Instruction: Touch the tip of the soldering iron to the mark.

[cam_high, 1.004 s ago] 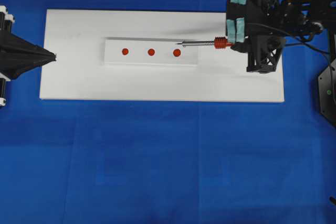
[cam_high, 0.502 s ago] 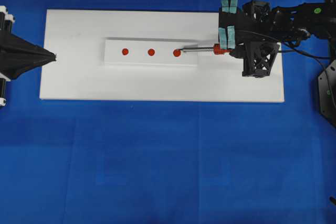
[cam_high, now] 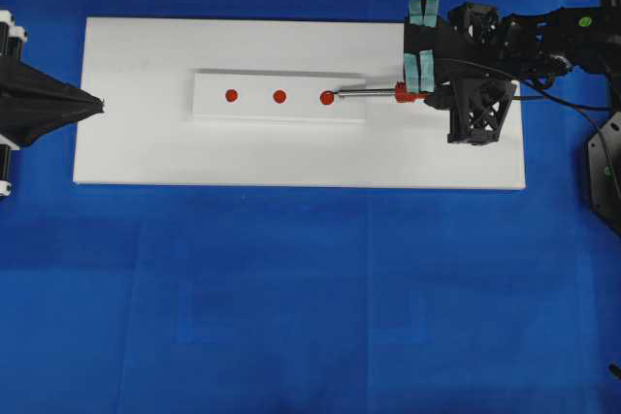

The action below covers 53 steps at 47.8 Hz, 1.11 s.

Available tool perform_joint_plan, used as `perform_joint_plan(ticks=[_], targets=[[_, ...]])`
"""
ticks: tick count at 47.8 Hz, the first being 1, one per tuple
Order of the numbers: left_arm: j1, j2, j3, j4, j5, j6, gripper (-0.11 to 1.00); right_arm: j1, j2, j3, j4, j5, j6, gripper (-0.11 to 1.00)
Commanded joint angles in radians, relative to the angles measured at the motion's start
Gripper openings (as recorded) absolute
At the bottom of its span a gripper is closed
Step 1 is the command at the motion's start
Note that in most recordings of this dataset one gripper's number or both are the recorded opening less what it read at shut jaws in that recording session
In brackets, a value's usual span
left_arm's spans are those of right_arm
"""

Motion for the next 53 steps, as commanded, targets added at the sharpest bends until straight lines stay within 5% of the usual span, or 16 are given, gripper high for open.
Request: perform_joint_plan(ticks=[1, 53], targets=[[-0.002, 0.005, -0.011, 0.002, -0.006, 0.002, 0.00, 0.003, -0.009, -0.009, 0.003, -0.006, -0.002, 0.06], [-0.002, 0.003, -0.011, 0.003, -0.009, -0.003, 0.00, 0.006, -0.021, -0.025, 0.003, 0.002, 0.000, 0.06]])
